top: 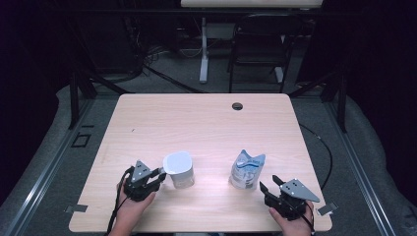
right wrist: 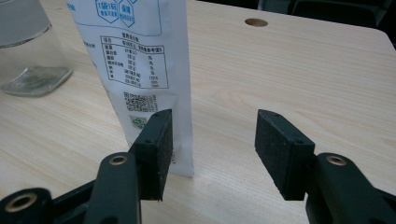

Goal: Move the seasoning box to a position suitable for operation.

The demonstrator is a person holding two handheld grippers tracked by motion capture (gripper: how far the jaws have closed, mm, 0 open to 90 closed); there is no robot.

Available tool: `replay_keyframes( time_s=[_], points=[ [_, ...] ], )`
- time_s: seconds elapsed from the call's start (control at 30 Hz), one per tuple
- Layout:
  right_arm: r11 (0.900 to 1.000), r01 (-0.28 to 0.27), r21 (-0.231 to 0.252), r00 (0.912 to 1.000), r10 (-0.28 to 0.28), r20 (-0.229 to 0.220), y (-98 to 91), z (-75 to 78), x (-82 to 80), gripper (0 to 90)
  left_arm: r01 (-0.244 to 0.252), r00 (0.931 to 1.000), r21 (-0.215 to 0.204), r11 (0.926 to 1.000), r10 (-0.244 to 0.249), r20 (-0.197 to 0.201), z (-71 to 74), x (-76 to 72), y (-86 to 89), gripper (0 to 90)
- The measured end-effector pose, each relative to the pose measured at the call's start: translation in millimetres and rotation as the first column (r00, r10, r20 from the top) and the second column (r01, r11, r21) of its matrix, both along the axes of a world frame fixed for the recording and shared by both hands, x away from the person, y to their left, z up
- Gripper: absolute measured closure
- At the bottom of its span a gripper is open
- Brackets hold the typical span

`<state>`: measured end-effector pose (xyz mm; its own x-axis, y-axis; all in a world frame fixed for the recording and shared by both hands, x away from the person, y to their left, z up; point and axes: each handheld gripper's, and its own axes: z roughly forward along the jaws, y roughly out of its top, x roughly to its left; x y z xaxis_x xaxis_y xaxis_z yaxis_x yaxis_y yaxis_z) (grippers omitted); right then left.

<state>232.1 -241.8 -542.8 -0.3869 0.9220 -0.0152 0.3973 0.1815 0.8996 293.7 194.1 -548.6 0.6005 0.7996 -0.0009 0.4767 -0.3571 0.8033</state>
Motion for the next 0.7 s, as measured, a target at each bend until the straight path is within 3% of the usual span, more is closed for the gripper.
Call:
replay_keyframes(
  time_s=[0.47,0.7],
  points=[
    [0.9998,-0.019,-0.005,0.9998,0.019,-0.002,5.1,0.1,-1.7,46.3,0.083,0.9966,0.009,0.9965,-0.083,0.0,0.9,-6.7,-13.4,70.1],
    [0.9996,-0.028,-0.002,0.9996,0.028,0.002,7.7,1.6,-3.1,46.4,0.133,0.9911,0.01,0.991,-0.133,-0.001,1.0,-10.4,-20.0,70.1]
  ],
)
